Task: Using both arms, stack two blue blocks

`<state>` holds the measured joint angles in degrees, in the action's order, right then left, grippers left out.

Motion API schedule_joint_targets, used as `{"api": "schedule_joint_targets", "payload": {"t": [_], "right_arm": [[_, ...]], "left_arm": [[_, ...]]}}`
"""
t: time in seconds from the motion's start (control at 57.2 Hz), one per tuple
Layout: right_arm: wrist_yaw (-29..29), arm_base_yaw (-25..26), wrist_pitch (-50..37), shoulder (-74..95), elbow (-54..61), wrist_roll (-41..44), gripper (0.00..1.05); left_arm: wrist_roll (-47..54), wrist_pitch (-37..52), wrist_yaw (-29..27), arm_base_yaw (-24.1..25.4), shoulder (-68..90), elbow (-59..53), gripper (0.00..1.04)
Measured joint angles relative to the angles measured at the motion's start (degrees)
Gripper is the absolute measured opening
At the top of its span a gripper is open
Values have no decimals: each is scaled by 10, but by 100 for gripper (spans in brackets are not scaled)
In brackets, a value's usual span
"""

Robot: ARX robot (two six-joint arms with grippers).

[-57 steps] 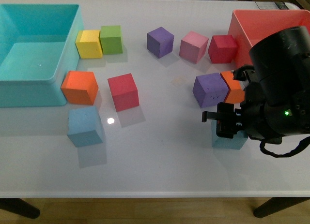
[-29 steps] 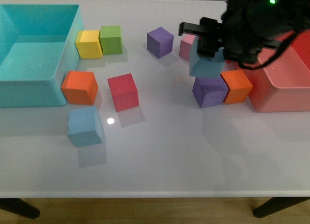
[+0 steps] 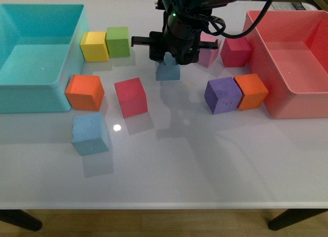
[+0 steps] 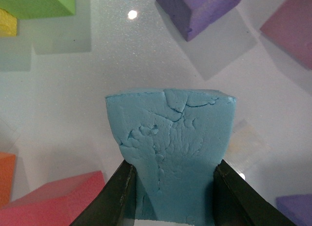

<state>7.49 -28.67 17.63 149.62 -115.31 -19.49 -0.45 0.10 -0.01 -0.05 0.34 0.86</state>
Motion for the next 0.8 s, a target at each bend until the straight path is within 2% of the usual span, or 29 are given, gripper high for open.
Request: {"api": "schedule_joint_targets", "payload": {"t": [0.245, 0.559, 0.594, 0.804], "right_arm": [[0, -2, 41, 57, -89, 0, 32], [-4, -2, 33, 71, -86, 2, 32], [-4, -3, 27, 71, -77, 4, 40], [-8, -3, 7, 63, -43, 5, 74]], "left_arm": [[0, 0, 0, 0, 0, 0, 96], [0, 0, 0, 0, 0, 0, 96], [0, 0, 0, 0, 0, 0, 96], [0, 0, 0, 0, 0, 0, 96]]}}
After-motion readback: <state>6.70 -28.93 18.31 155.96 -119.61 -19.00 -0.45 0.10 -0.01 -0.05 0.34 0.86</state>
